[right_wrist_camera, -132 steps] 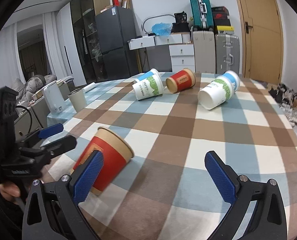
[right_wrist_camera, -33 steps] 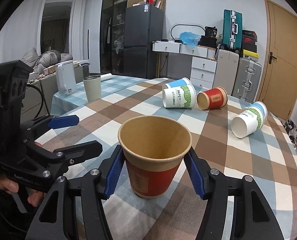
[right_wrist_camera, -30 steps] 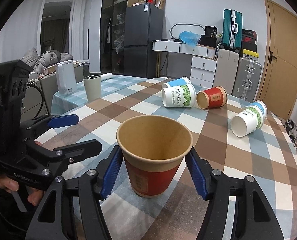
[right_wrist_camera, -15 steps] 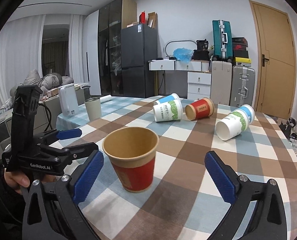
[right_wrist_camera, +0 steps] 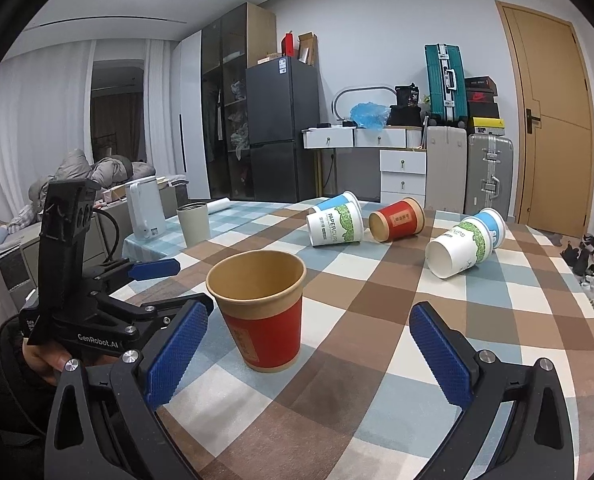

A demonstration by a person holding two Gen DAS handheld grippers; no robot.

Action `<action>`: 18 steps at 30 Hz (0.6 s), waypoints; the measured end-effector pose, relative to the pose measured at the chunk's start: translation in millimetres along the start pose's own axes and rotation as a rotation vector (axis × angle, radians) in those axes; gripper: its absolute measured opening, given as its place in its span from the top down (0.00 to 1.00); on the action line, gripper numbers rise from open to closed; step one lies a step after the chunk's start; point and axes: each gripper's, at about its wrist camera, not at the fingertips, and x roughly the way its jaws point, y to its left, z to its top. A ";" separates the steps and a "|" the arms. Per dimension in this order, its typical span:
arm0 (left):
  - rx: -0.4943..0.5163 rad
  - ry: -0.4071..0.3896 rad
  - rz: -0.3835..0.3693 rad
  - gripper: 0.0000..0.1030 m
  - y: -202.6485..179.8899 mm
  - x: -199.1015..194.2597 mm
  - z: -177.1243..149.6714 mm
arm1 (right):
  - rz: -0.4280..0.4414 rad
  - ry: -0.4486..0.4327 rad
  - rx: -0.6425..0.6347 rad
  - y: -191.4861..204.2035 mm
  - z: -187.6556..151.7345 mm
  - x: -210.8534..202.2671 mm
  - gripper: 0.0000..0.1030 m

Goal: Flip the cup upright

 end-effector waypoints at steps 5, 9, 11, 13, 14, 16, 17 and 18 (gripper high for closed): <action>0.005 -0.003 -0.001 0.01 0.1 -0.5 -0.9 | 0.011 0.003 0.000 1.5 -1.6 -0.1 0.00; 0.004 -0.006 -0.003 0.01 0.3 -0.9 -1.5 | 0.001 0.001 0.012 1.4 -2.1 0.0 0.00; 0.004 -0.005 -0.003 0.01 0.3 -1.1 -1.7 | 0.001 0.001 0.018 0.7 -2.5 0.0 0.00; 0.002 -0.007 -0.003 0.01 0.3 -1.6 -2.0 | -0.001 0.005 0.021 0.4 -2.7 0.4 0.00; 0.002 -0.007 -0.002 0.01 0.2 -1.7 -2.0 | -0.001 0.005 0.021 0.7 -2.8 0.4 0.00; -0.001 -0.007 0.001 0.01 0.5 -2.1 -2.0 | 0.000 0.009 0.022 -0.1 -3.0 0.6 0.00; -0.002 -0.005 0.001 0.01 0.5 -2.0 -1.9 | 0.002 0.011 0.025 -0.9 -3.0 0.8 0.00; -0.003 -0.004 0.000 0.01 0.3 -1.9 -1.9 | 0.003 0.012 0.027 -1.4 -2.9 0.8 0.00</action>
